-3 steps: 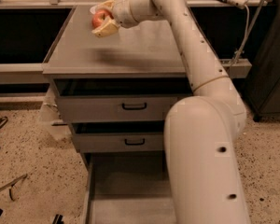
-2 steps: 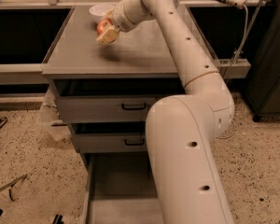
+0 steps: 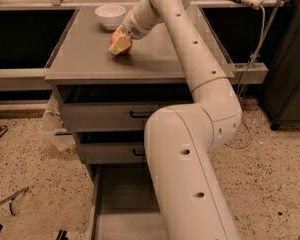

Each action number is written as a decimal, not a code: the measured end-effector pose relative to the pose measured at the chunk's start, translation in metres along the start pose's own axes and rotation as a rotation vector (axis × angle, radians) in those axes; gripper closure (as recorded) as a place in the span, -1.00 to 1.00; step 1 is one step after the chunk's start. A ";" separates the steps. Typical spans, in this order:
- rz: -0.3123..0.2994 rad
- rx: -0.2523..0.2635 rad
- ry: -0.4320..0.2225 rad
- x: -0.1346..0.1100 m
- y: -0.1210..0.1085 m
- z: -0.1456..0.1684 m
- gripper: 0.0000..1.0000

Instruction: Pick apple from bottom drawer and place on counter

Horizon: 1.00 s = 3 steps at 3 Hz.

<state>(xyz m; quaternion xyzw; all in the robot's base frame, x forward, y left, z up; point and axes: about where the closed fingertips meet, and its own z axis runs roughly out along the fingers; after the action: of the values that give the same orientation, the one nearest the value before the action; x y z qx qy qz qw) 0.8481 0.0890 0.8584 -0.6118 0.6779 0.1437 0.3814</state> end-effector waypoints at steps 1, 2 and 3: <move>0.000 0.000 0.000 0.000 0.000 0.000 0.62; 0.000 0.000 0.000 0.000 0.000 0.000 0.16; 0.000 0.000 0.000 0.000 0.000 0.000 -0.31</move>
Offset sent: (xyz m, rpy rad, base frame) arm 0.0000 0.0000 0.0000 0.0000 0.0000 0.0000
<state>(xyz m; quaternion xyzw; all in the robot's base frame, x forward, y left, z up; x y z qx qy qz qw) 0.8481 0.0890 0.8584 -0.6118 0.6779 0.1437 0.3814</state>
